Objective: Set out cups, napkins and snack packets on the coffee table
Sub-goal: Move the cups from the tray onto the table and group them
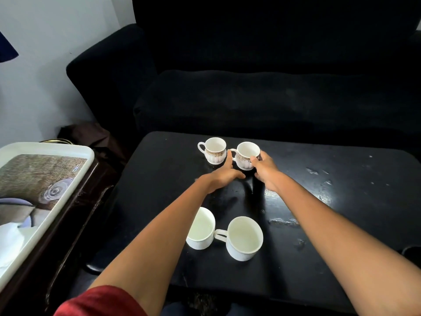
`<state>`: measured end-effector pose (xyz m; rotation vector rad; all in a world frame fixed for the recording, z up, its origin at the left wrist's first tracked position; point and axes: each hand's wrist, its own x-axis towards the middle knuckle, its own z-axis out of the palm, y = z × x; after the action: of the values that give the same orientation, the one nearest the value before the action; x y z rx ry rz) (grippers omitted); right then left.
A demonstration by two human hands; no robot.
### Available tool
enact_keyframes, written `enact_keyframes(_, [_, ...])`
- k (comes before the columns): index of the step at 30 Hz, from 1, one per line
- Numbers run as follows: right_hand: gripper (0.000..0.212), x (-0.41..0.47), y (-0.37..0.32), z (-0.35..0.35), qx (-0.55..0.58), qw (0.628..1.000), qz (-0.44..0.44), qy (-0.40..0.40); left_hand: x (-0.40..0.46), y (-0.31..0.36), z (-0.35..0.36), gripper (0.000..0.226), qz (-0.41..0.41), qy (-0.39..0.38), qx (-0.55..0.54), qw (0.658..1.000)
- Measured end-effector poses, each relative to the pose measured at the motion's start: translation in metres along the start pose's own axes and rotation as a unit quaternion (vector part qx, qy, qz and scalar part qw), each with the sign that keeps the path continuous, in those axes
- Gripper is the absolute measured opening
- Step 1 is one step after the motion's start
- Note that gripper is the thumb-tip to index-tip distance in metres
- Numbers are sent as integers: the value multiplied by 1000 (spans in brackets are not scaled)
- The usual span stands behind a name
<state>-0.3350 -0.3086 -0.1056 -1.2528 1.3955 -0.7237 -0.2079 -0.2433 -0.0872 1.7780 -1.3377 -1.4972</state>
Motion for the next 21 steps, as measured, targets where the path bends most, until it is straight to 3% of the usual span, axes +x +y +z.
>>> enact_keyframes(15, [38, 9, -3, -2, 0, 999, 27, -26, 0, 3, -1, 98, -8, 16, 3, 1000])
enact_keyframes(19, [64, 7, 9, -3, 31, 998, 43, -21, -6, 4, -2, 97, -14, 14, -13, 1000])
enact_keyframes(21, [63, 4, 15, -4, 32, 998, 50, -18, -11, 3, -4, 97, -15, 12, -18, 1000])
